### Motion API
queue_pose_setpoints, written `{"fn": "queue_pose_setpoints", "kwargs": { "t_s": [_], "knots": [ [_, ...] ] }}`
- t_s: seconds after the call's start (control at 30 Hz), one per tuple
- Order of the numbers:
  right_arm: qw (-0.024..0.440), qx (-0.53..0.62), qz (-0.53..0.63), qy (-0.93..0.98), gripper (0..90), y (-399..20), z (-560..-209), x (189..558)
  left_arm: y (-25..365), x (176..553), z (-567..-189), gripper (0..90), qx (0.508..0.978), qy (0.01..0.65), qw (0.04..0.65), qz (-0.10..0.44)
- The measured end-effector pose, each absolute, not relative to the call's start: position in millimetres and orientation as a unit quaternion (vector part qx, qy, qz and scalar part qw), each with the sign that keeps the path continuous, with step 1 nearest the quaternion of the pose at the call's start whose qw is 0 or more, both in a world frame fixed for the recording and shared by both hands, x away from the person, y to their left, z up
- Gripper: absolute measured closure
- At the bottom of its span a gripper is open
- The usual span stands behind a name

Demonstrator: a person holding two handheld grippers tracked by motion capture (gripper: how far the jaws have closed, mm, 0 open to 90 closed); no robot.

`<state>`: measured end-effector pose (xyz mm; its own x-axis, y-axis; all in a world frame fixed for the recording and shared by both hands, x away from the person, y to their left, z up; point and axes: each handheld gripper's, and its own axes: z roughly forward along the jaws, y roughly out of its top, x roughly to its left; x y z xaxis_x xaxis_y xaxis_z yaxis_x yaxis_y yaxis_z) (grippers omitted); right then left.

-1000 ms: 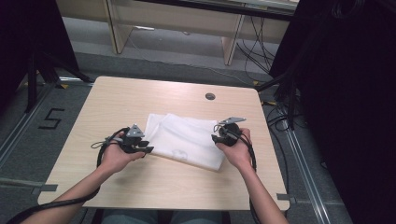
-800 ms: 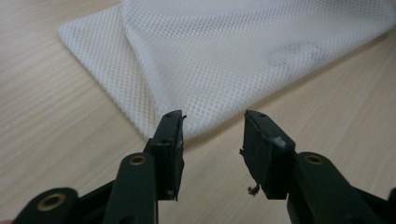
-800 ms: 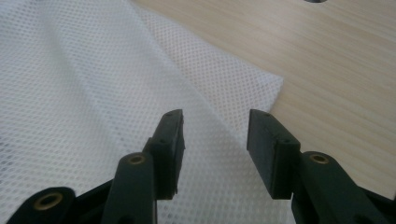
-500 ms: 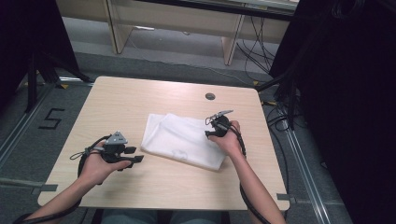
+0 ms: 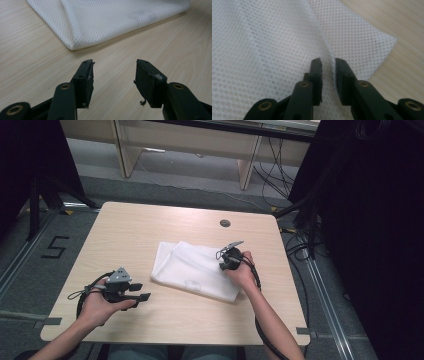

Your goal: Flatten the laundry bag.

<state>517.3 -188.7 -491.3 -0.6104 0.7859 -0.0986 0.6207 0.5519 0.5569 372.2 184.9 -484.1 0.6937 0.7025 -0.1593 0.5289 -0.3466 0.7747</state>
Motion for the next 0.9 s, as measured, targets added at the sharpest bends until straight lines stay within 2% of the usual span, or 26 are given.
{"fn": "queue_pose_setpoints", "kwargs": {
  "t_s": [0.13, 0.9],
  "knots": [
    [0.181, 0.395, 0.232, 0.87, 88.8, -183.4, -490.7, 515.2, 185.7, 378.2, -488.9, 48.6, 0.822, 0.378, 0.417, 0.093],
    [0.219, 0.355, 0.263, 0.87, 90.0, -168.0, -444.5, 485.3, 182.7, 380.7, -491.2, 48.7, 0.825, 0.378, 0.409, 0.099]
  ]
}}
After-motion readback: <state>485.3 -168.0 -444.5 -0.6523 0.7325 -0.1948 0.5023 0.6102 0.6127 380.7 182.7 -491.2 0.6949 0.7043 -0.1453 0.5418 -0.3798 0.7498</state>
